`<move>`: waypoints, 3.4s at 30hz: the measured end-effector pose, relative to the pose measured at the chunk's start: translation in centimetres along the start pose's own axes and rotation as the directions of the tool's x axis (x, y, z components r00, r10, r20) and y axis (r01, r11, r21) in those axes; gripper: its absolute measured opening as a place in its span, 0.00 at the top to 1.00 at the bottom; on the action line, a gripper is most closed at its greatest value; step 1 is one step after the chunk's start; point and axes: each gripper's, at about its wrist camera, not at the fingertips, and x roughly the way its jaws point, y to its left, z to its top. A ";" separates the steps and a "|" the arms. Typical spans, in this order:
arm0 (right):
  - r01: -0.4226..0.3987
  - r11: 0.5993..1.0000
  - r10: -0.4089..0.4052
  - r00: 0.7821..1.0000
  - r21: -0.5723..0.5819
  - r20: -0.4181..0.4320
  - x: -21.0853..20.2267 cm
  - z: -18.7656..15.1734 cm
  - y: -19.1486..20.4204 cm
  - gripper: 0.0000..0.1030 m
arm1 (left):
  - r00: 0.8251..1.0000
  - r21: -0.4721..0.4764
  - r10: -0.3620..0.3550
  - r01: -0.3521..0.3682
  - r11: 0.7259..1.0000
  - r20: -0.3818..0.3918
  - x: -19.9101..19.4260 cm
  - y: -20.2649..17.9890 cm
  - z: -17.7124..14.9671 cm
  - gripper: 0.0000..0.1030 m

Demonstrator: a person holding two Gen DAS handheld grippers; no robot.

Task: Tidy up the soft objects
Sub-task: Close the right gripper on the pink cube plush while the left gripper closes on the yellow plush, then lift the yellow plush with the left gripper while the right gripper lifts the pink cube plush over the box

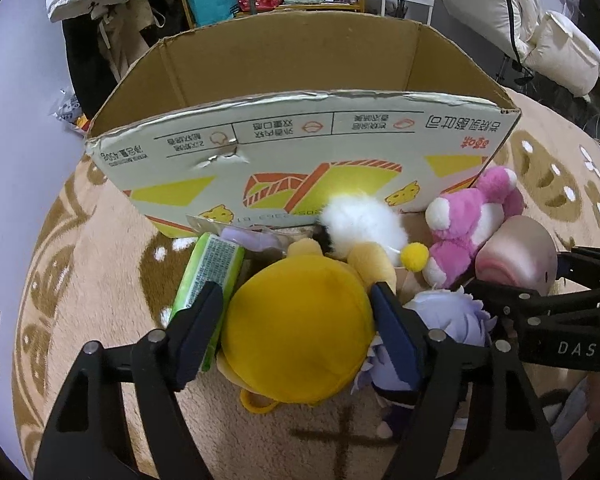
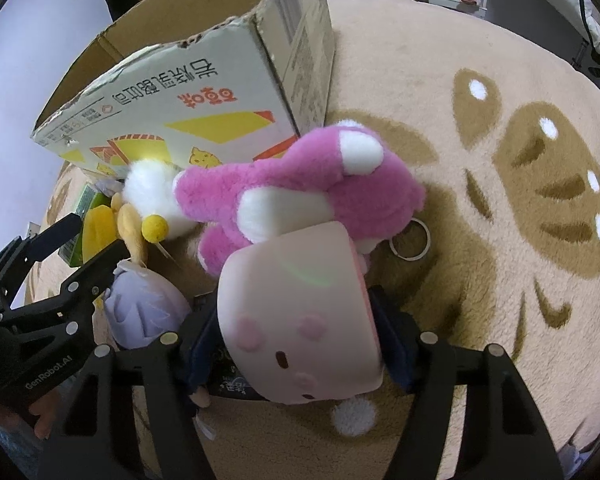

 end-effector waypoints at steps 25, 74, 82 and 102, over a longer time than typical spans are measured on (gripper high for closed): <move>0.028 0.998 -0.026 0.999 -0.051 0.033 -1.4 0.0 0.8 0.52 | 1.000 -0.081 0.020 -0.019 0.997 0.014 -0.7 1.3 -0.2 0.50; -0.006 0.981 0.122 0.800 -0.195 0.588 -17.1 1.9 4.5 0.53 | 0.842 -0.146 0.210 -0.158 0.977 0.496 -16.0 3.9 3.3 0.49; 0.002 0.979 0.125 0.782 -0.202 0.611 -17.1 5.6 5.1 0.52 | 0.820 -0.132 0.211 -0.165 0.977 0.532 -15.4 4.4 7.8 0.49; 0.009 0.961 0.153 0.812 -0.275 0.564 -10.1 7.9 6.2 0.51 | 0.911 -0.138 0.160 -0.115 0.984 0.380 -6.4 6.5 9.5 0.47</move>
